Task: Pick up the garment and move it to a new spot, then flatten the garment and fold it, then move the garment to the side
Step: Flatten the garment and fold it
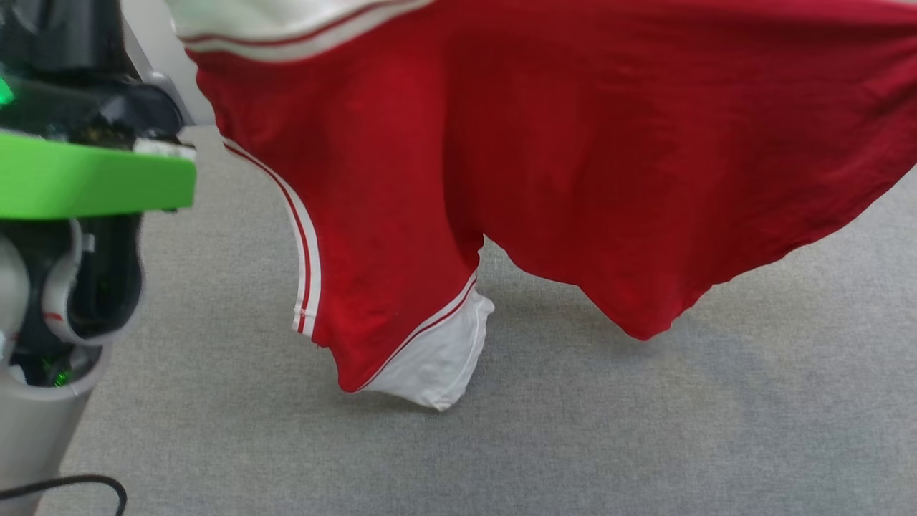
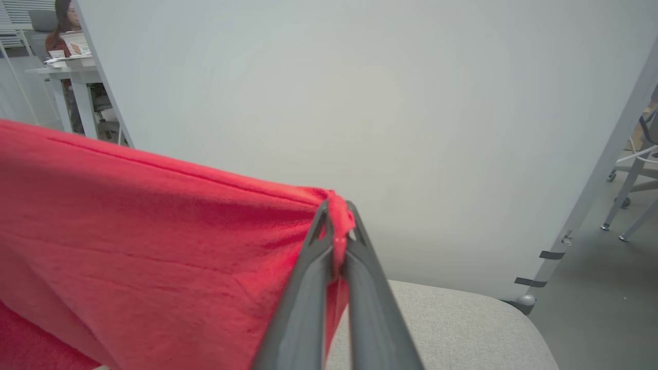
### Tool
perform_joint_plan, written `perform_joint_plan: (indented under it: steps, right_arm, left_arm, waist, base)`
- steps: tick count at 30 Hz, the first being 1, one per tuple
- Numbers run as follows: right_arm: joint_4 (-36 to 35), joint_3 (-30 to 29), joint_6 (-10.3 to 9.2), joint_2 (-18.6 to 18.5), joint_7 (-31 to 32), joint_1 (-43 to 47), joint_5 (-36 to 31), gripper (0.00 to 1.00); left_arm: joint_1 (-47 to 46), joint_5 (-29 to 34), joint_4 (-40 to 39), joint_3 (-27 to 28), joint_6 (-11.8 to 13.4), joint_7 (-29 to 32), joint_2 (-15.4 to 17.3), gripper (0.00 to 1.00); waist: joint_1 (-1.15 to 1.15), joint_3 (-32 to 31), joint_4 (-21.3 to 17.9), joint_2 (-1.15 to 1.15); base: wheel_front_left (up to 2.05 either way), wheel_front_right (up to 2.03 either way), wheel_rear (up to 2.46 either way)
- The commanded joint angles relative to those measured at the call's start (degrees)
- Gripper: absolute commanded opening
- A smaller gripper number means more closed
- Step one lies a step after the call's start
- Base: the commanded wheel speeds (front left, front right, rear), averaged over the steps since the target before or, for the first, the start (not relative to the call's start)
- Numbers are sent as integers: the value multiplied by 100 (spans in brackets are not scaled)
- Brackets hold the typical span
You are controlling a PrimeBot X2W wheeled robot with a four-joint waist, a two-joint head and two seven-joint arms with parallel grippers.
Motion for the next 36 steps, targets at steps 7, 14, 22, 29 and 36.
perform_joint_plan:
  steps: [7,14,22,29,36]
  right_arm:
    - [-52,-96,-4,-7,-145,-665,-142,0]
    - [244,27,-4,-181,-305,-1675,-268,0]
    - [1075,466,-4,-268,-682,-3227,-562,0]
    - [2377,653,-4,198,-1241,-4685,-1016,0]
    - [3693,511,-4,707,-2117,-5908,-1443,0]
  left_arm:
    - [-966,376,62,31,-139,295,387,0]
    - [-1977,590,535,-5,-618,541,737,0]
    - [-3618,757,1506,-206,-1428,886,881,0]
    - [-5416,1210,2942,-516,-2054,860,586,0]
    - [-7062,1763,4858,-754,-2294,92,-79,0]
  waist:
    - [0,790,-46,0]
    - [0,1678,-63,0]
    - [0,2652,-121,0]
    - [0,3300,-226,0]
    - [0,3739,-302,0]
  base:
    - [0,0,0]
    - [0,0,0]
    - [0,0,0]
    - [0,0,0]
    - [0,0,0]
